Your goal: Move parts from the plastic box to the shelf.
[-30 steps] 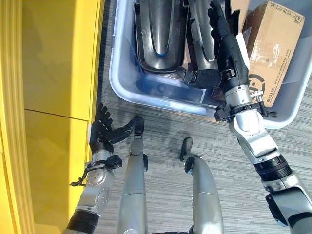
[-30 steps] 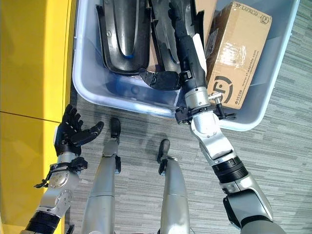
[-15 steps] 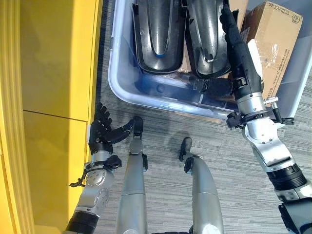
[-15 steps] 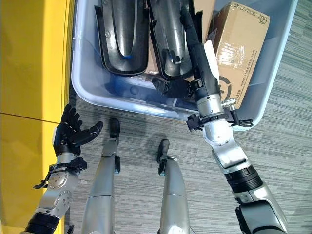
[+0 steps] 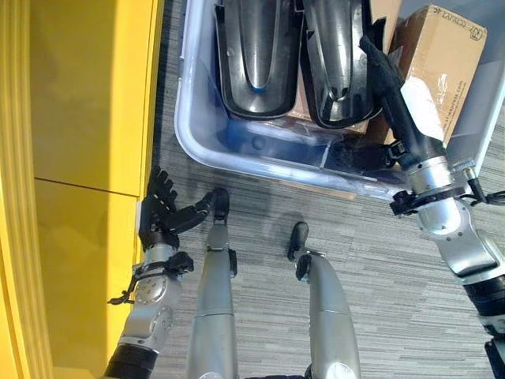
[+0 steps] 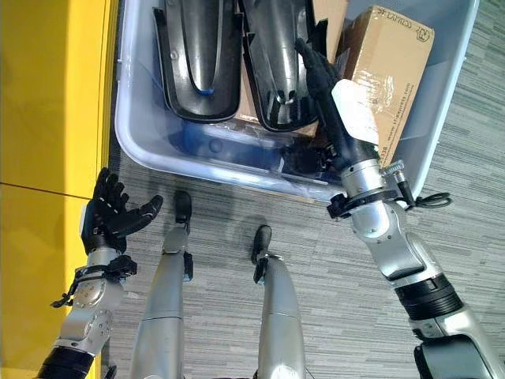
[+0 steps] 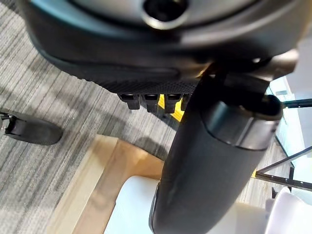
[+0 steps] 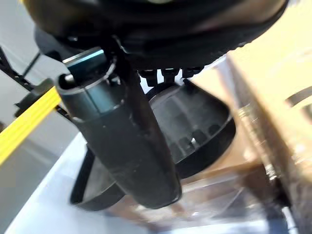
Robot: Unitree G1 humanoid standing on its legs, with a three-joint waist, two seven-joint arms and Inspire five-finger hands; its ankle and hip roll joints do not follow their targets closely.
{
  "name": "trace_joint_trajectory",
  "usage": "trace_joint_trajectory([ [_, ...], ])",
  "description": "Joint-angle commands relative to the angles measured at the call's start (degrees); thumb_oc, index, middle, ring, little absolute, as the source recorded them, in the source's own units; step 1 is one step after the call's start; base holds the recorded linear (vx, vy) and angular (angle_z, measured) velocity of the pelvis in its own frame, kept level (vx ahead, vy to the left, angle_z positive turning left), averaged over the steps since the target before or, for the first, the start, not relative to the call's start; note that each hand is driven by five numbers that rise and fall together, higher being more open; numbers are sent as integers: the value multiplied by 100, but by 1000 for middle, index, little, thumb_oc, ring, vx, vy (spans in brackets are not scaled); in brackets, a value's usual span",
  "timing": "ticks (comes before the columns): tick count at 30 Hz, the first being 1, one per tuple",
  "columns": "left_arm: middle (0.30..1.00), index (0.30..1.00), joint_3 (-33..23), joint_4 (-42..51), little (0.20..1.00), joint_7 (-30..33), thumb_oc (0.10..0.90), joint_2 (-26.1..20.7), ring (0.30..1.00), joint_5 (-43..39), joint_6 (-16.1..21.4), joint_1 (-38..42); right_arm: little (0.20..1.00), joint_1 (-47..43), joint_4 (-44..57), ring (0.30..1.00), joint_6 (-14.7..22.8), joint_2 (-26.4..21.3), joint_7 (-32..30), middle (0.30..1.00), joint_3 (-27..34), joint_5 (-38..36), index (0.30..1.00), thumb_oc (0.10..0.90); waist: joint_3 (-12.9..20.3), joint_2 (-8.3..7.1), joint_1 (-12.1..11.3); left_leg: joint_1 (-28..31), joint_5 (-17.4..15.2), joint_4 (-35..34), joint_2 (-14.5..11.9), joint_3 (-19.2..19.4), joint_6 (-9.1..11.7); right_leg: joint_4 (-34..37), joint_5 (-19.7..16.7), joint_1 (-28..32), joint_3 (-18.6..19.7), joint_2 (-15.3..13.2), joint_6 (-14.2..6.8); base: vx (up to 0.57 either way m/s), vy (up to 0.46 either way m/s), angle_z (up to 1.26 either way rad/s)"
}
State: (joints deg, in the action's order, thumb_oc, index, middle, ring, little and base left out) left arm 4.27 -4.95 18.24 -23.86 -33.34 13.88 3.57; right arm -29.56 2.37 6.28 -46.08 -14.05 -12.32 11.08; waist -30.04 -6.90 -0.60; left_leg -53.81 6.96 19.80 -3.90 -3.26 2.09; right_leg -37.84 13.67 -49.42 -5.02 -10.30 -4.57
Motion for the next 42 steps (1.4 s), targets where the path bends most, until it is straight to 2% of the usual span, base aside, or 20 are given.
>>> trace_joint_trajectory([
  [1,1000,1000,-164,690,1000,-62,900,-81,1000,270,495,-233,1000,-629,455,1000,217,-854,-151,1000,207,1277,1000,900,25,167,-104,131,-1140,941,-465,-143,260,632,-119,1011,319,20,-84,0,0,0],
  [8,1000,1000,-152,646,1000,-99,900,-67,1000,288,479,-206,1000,-801,405,1000,261,-1068,28,1000,-116,1604,1000,900,25,189,-106,114,-1145,973,-464,-159,267,616,-103,1010,328,25,-79,0,1,0],
  [11,1000,1000,-171,642,1000,-158,900,-95,1000,279,485,-241,1000,-1044,265,1000,269,-1385,174,1000,-414,1928,1000,900,25,192,-133,92,-1131,948,-457,-162,268,636,-107,1013,297,27,-82,0,0,0],
  [16,1000,1000,-138,613,1000,-176,900,-99,1000,238,510,-205,1000,-1380,56,1000,242,-1479,215,1000,-736,2052,1000,900,25,212,-166,73,-1124,949,-447,-172,269,636,-105,995,302,22,-77,0,0,0],
  [26,1000,1000,-50,471,1000,-182,900,-67,1000,163,543,-83,1000,-1945,-593,1000,146,-1296,193,1000,-1165,1943,1000,900,25,242,-220,1,-1106,945,-428,-162,272,673,-114,970,281,6,-76,0,0,0],
  [42,1000,1000,-29,457,1000,-159,900,-51,1000,108,582,-91,1000,-2351,-1303,1000,-16,-1101,52,1000,-1342,1794,1000,900,25,293,-280,-74,-1096,939,-407,-163,258,657,-101,906,273,-9,-69,0,0,0],
])
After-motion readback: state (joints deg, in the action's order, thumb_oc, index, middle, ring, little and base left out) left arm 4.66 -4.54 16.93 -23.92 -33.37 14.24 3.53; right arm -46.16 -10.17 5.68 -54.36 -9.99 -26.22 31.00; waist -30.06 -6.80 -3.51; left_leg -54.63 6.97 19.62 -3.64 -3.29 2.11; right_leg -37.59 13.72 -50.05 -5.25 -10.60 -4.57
